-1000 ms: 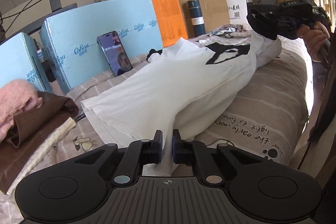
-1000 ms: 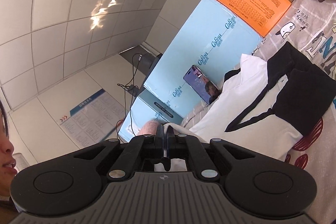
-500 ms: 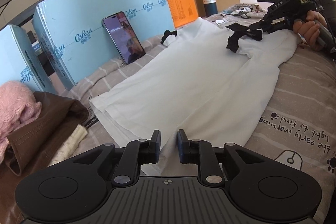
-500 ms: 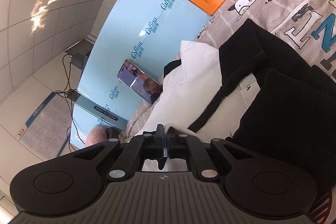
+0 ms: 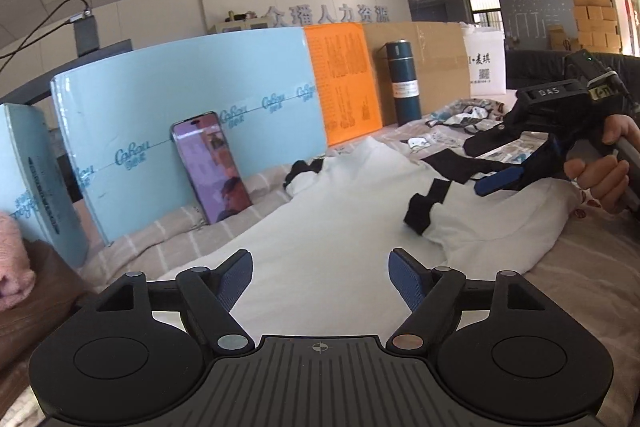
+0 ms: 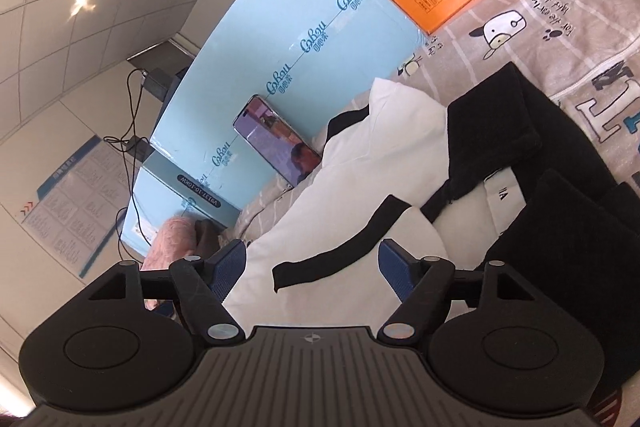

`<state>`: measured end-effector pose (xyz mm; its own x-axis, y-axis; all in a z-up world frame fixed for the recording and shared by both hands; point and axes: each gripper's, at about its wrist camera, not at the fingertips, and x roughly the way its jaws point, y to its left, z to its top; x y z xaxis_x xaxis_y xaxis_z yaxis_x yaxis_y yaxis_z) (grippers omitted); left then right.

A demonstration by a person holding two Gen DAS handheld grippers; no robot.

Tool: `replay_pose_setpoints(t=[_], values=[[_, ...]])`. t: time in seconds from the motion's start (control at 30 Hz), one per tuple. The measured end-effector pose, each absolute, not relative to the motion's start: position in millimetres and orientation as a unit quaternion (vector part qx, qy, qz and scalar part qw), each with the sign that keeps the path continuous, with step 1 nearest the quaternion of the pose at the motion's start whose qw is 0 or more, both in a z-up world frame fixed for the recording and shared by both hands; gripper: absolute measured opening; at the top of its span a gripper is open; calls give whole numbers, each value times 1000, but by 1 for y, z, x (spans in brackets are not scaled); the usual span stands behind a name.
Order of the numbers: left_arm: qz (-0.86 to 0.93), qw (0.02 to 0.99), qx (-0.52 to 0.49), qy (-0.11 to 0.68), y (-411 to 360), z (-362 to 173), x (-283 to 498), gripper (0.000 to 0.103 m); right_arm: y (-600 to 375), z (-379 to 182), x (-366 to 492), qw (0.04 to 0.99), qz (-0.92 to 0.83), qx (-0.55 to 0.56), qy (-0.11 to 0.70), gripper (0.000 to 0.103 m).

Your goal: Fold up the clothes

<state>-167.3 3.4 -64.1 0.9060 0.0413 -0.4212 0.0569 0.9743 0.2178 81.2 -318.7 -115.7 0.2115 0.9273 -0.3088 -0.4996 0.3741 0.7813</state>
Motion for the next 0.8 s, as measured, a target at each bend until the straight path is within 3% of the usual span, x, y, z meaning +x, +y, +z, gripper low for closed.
replay_pose_setpoints(t=[0.2, 0.3, 0.63, 0.8], values=[[-1, 948, 128, 291, -8, -93, -145, 79, -314, -106, 80, 767, 478, 194, 382, 74], [21, 949, 135, 283, 2, -81, -149, 80, -317, -93, 82, 789, 477, 155, 355, 74], [160, 946, 159, 234, 94, -27, -121, 80, -292, 30, 177, 827, 520, 53, 206, 78], [153, 944, 138, 256, 118, -33, -101, 80, -250, 14, 217, 806, 541, 33, 236, 80]])
